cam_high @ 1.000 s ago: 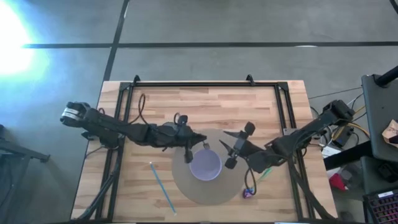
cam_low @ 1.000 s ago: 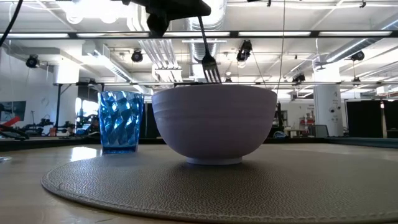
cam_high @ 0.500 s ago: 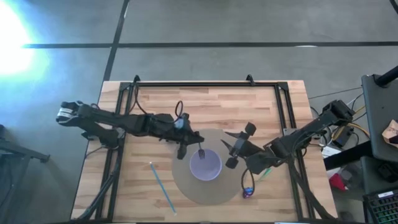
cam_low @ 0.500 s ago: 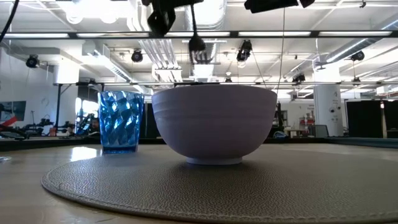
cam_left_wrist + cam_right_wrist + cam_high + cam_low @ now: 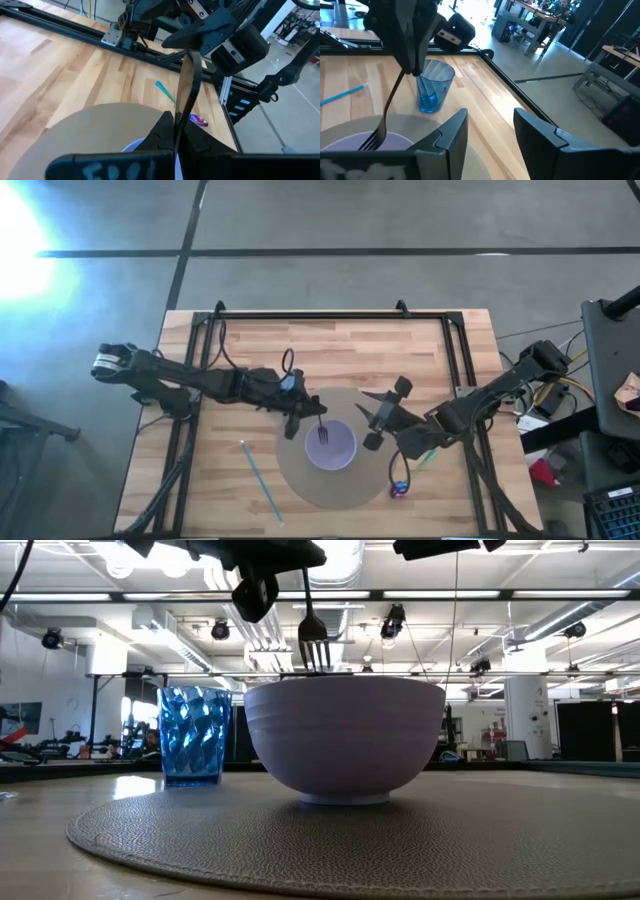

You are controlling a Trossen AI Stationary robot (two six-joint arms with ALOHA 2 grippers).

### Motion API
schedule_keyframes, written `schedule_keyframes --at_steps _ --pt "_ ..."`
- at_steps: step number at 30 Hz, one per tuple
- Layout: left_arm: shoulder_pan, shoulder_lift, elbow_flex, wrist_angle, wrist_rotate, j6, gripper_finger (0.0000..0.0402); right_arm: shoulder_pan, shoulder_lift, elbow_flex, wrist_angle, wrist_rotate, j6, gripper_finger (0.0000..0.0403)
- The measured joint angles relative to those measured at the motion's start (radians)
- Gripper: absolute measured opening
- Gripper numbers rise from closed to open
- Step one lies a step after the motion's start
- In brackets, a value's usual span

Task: Pick & Place Utensil
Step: Put the black fork into the violet bowl

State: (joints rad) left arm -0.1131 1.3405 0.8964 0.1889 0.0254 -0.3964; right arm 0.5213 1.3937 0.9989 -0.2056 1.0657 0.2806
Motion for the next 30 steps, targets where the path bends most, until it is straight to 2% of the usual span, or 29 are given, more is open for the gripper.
schedule_keyframes --at_steps 7,14,21,30 --pt "0.000 0.017 -0.028 0.033 -0.042 -0.030 0.0000 0.000 0.000 0.000 0.001 0.000 -0.002 0.0146" --pt "0.005 0.086 -0.029 0.079 -0.052 -0.045 0.0000 -0.001 0.000 0.000 0.002 0.000 -0.002 0.0139" --pt "0.043 0.096 -0.032 0.095 0.040 -0.088 0.0000 -0.001 0.000 0.000 0.002 0.000 0.000 0.0144" --pt "0.053 0.138 -0.034 0.099 0.043 -0.112 0.0000 -0.001 0.000 0.001 0.002 0.000 -0.001 0.0139"
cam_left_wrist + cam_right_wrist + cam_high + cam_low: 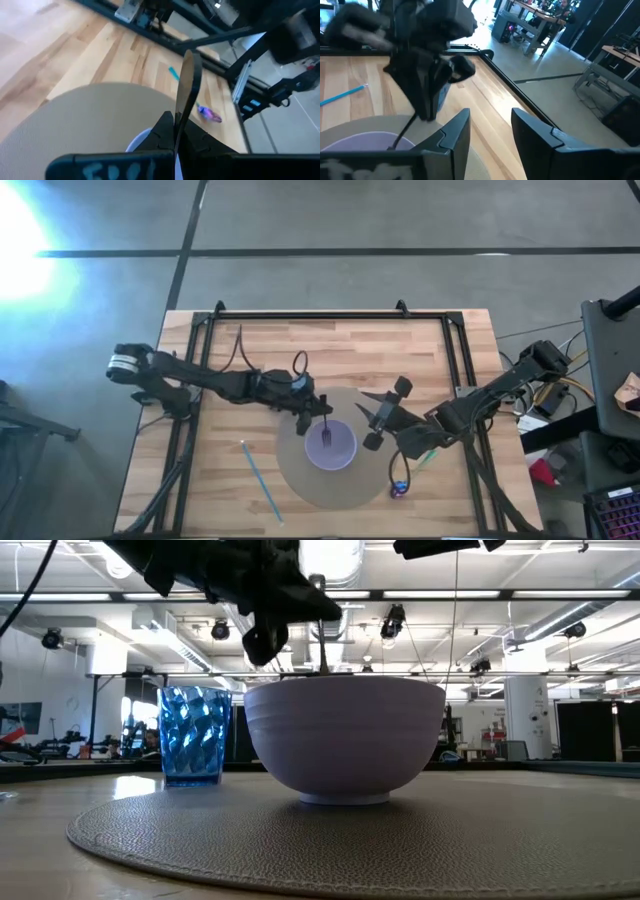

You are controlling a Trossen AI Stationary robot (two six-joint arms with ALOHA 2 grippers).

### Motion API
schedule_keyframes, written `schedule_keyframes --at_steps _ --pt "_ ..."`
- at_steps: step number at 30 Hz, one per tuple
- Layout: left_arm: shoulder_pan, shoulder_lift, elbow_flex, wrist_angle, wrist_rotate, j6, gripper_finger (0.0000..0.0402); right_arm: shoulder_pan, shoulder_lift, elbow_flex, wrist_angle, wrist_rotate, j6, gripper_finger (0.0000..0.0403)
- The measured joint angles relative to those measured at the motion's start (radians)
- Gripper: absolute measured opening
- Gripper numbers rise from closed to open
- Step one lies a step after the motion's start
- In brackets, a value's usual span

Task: Pick & Place Utensil
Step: Put the black fork into the violet bowl

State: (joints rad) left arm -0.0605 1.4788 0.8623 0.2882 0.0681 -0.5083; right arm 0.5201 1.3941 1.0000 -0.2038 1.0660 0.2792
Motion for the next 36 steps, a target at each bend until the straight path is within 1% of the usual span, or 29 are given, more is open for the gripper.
schedule_keyframes --at_steps 3,6,10,14,19,24,36 --pt "0.003 0.037 0.000 0.020 0.009 -0.009 0.0000 0.000 0.000 0.000 0.001 0.000 -0.002 0.0135" --pt "0.010 0.068 0.012 0.047 0.045 -0.014 0.0000 0.000 0.000 0.000 0.001 0.000 -0.002 0.0134" --pt "0.021 0.095 0.033 0.048 0.063 -0.013 0.0000 0.000 0.000 0.000 0.001 0.000 -0.001 0.0139" --pt "0.041 0.106 0.036 0.048 0.094 -0.018 0.0000 0.000 0.000 0.000 0.001 0.000 -0.002 0.0141" --pt "0.066 0.121 0.035 0.030 0.114 -0.036 0.0000 0.000 0.000 0.000 0.001 0.000 -0.001 0.0133" --pt "0.068 0.129 0.035 0.033 0.143 -0.045 0.0000 0.000 0.000 0.000 0.001 0.000 -0.002 0.0127" --pt "0.070 0.132 0.034 0.004 0.139 -0.027 0.0000 0.000 0.000 0.000 0.002 0.000 -0.001 0.0136"
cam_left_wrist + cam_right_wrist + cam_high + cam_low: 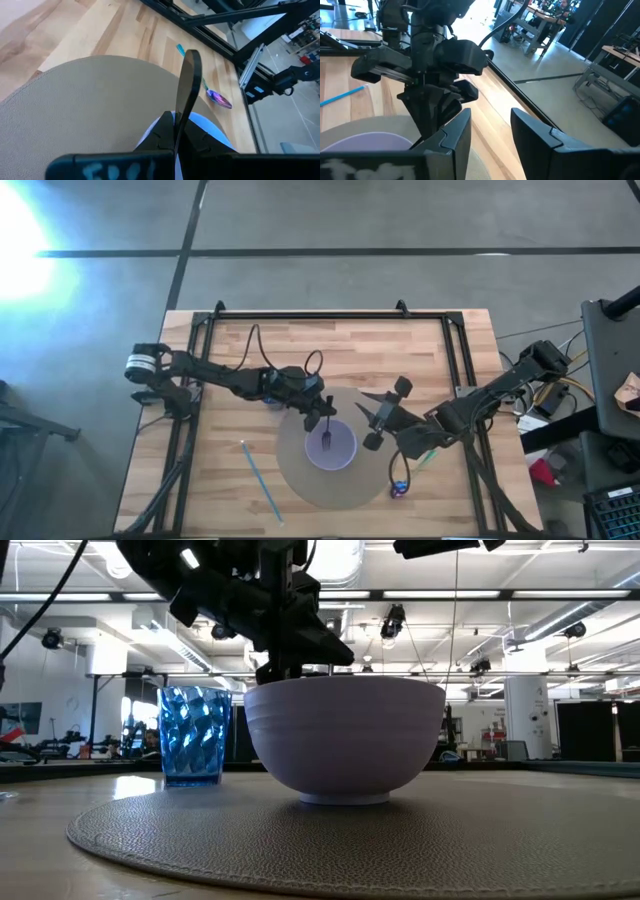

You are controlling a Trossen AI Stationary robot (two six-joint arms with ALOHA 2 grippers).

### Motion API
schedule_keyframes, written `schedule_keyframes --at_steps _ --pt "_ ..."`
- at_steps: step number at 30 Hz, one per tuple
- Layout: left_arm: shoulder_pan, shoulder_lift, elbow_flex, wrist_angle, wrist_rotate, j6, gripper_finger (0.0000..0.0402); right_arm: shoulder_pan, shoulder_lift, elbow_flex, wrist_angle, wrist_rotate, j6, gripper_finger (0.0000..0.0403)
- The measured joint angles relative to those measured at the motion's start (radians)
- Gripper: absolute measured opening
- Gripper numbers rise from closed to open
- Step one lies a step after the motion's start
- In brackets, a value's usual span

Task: Pick & Place Utensil
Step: Put the black fork into the violet bowl

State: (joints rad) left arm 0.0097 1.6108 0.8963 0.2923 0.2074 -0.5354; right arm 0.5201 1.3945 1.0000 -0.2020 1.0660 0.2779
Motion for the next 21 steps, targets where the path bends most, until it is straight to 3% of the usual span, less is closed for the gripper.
schedule_keyframes --at_steps 9,21 --pt "0.004 0.025 0.001 0.001 -0.008 -0.001 0.0000 0.000 0.000 0.000 0.000 0.000 0.000 0.0123" --pt "0.024 0.040 0.008 0.001 -0.005 -0.047 0.0000 0.000 0.000 0.000 0.000 0.000 -0.001 0.0134"
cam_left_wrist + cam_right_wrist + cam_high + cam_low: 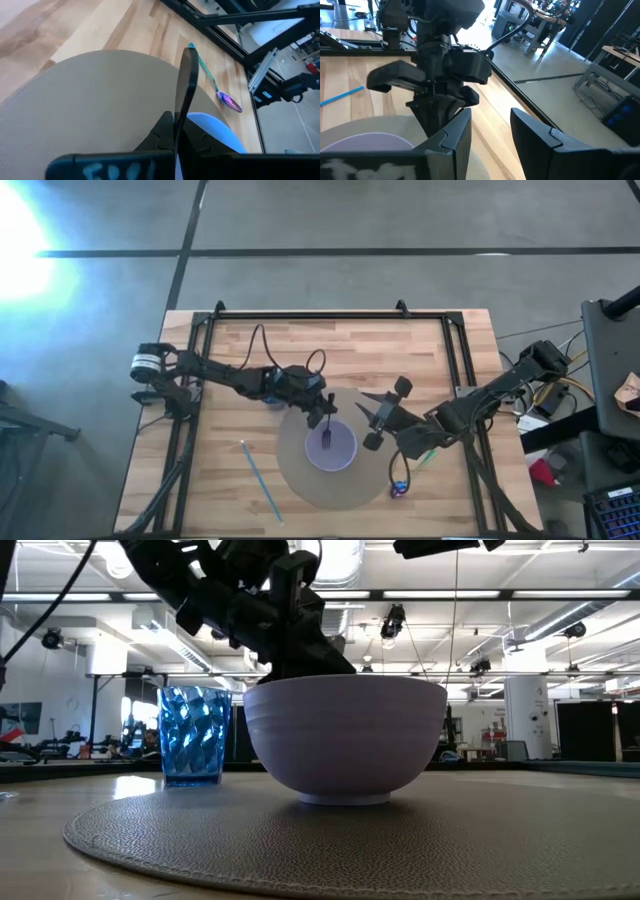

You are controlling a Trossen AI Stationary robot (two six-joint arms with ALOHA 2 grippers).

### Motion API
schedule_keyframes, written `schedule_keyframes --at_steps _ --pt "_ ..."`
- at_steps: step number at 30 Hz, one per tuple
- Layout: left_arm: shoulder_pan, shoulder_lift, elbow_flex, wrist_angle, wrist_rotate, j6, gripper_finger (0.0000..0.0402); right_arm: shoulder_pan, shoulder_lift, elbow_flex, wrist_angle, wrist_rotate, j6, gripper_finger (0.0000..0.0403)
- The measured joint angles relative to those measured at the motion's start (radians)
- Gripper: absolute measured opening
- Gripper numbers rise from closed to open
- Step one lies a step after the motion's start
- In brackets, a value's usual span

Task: Pick & Place Utensil
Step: Put the black fork into the violet bowl

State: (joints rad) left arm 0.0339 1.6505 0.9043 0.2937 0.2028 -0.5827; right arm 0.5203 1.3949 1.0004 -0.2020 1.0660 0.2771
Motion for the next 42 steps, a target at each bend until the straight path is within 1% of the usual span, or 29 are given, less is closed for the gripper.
schedule_keyframes --at_steps 5,13,21,27,37,42 --pt "0.011 0.000 -0.001 -0.017 -0.001 -0.028 0.0000 0.000 0.000 0.000 0.000 0.000 0.000 0.0127" --pt "0.017 -0.002 -0.001 -0.048 -0.010 -0.022 0.0001 0.000 0.000 0.000 0.000 0.000 -0.001 0.0116" --pt "0.019 -0.002 -0.005 -0.068 -0.014 0.035 0.0023 0.000 0.000 0.000 -0.001 0.000 -0.016 0.0123" --pt "0.018 -0.001 -0.008 -0.073 -0.014 0.047 0.0036 0.000 0.000 0.000 -0.001 0.000 -0.016 0.0130" --pt "0.018 -0.001 -0.001 -0.066 -0.014 0.050 0.0036 0.000 0.000 0.000 -0.001 0.000 -0.016 0.0117" --pt "0.018 -0.001 -0.001 -0.084 -0.013 0.047 0.0048 0.000 0.000 0.000 -0.001 0.000 -0.018 0.0119"
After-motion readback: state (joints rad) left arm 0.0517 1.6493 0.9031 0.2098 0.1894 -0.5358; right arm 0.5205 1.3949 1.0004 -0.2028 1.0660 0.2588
